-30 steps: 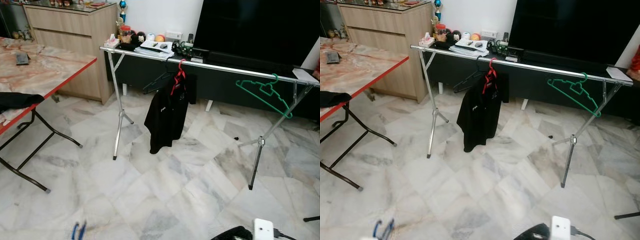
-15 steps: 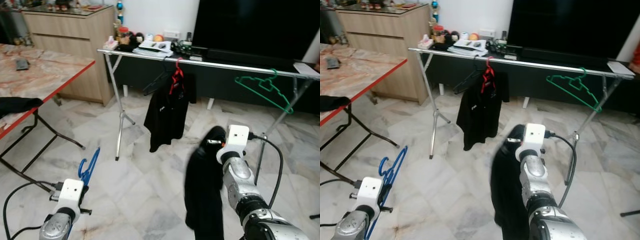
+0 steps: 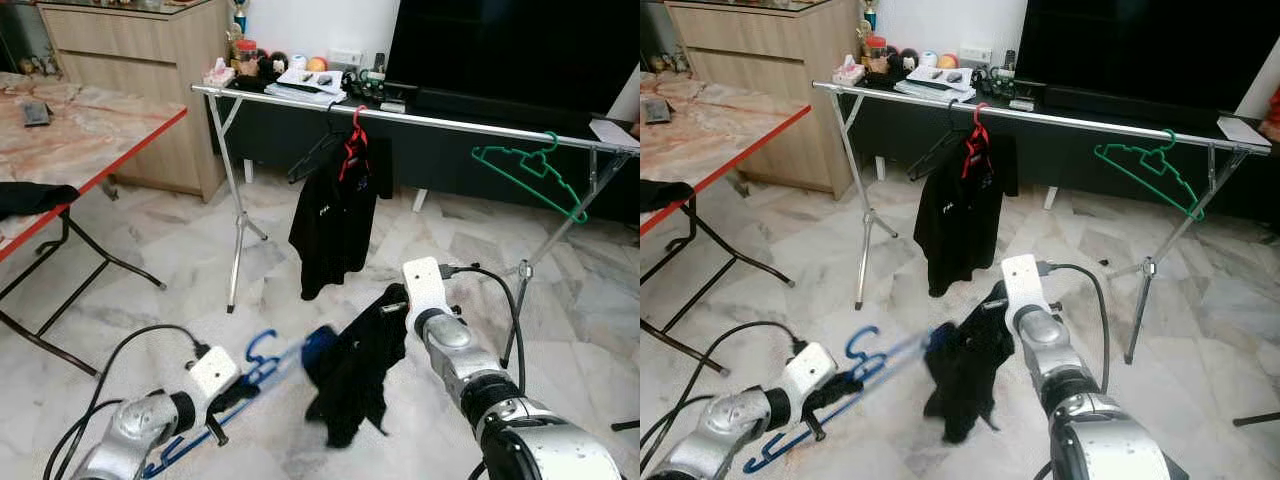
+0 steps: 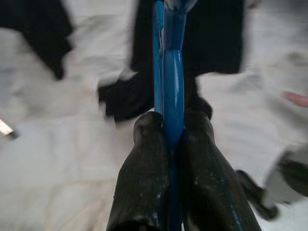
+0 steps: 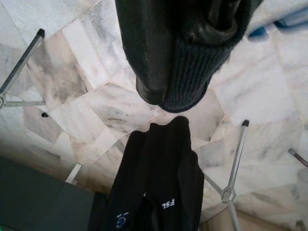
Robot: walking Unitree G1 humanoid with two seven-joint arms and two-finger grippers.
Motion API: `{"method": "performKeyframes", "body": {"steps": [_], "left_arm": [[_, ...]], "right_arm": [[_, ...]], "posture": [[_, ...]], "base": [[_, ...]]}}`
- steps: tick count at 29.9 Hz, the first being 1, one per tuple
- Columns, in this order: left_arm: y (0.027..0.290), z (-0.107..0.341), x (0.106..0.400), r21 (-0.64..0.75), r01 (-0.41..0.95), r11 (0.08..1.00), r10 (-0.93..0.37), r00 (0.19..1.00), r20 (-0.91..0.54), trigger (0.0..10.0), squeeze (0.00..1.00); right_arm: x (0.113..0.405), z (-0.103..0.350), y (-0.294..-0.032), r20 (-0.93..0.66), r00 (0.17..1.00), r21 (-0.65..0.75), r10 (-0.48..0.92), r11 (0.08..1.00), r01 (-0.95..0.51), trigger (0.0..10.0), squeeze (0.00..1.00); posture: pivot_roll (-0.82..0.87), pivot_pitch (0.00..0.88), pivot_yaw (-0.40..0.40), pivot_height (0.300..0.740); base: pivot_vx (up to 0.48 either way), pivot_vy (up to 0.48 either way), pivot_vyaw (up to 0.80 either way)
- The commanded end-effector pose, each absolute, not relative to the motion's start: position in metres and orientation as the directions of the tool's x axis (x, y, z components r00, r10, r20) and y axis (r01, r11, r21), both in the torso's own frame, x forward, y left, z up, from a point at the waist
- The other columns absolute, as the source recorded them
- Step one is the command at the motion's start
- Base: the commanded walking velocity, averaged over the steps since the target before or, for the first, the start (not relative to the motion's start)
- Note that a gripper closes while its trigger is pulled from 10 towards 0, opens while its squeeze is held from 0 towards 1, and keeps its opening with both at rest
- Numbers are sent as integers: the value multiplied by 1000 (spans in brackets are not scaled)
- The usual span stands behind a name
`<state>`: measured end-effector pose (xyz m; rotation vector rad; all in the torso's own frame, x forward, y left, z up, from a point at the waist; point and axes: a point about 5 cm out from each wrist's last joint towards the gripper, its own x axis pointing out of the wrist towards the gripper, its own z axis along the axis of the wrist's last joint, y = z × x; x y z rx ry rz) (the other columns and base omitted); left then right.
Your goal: Hang hanger
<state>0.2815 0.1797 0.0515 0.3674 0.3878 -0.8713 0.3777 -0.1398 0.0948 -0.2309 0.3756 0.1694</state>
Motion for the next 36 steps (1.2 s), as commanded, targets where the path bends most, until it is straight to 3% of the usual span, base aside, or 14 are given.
{"method": "performKeyframes", "body": {"steps": [1, 6, 10, 14, 17, 21, 26, 36], "left_arm": [[170, 60, 280, 120, 848, 516, -716, 504, -484, 10000, 0], [154, 78, 280, 84, 907, 413, -783, 401, -475, 10000, 0], [149, 86, 279, 54, 923, 382, -804, 360, -473, 10000, 0], [151, 90, 275, 82, 953, 293, -775, 287, -563, 10000, 0], [151, 95, 277, 136, 950, 282, -757, 307, -577, 10000, 0], [157, 92, 289, 271, 916, 297, -685, 402, -608, 10000, 0], [152, 90, 285, 253, 933, 254, -681, 358, -639, 10000, 0], [134, 96, 296, 296, 925, 239, -726, 372, -578, 10000, 0]], "right_arm": [[384, 106, -137, -361, 924, -213, 123, 954, -210, 10000, 0], [383, 104, -137, -369, 921, -222, 124, 951, -216, 10000, 0], [382, 102, -136, -375, 919, -222, 123, 950, -218, 10000, 0], [381, 100, -139, -380, 919, -224, 110, 952, -206, 10000, 0], [382, 102, -140, -370, 924, -226, 100, 955, -194, 10000, 0], [384, 106, -140, -358, 929, -253, 91, 949, -190, 10000, 0], [386, 111, -148, -336, 941, -279, 34, 951, -134, 10000, 0], [379, 96, -152, -385, 923, -295, 24, 944, -148, 10000, 0]], "posture": [[156, 0, -97, 740], [161, 0, -100, 740], [157, 0, -98, 740], [156, 0, -96, 740], [161, 0, -97, 740], [165, 0, -100, 740], [158, 0, -102, 740], [158, 0, -108, 740]], "base": [[0, 0, 0], [0, 0, 0], [0, 0, 0], [0, 0, 0], [0, 0, 0], [0, 0, 0], [0, 0, 0], [0, 0, 0]]}}
